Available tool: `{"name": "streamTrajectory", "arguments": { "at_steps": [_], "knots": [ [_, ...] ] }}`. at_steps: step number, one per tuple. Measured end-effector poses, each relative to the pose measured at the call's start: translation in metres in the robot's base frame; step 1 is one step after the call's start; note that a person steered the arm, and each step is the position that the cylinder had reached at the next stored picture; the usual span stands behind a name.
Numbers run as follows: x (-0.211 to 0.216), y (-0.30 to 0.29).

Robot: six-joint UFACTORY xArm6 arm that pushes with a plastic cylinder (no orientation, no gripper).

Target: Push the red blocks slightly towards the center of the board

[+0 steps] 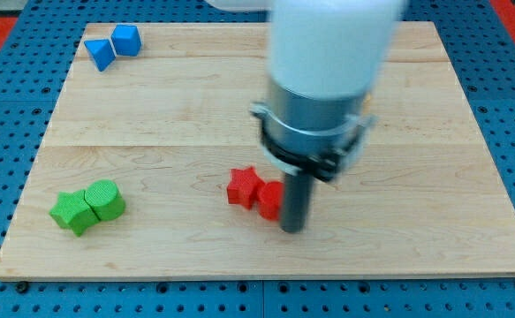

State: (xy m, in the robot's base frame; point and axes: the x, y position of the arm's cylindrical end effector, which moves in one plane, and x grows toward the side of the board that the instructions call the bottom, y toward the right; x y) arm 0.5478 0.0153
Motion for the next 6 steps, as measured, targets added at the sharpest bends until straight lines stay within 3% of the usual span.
{"name": "streamTrajectory", "arguments": {
  "at_steps": [1,2,3,6],
  "knots": [
    [-0.04,-0.072],
    [-0.036,-0.082],
    [0.02,-0.051],
    [0.03,-0.07]
  ]
}}
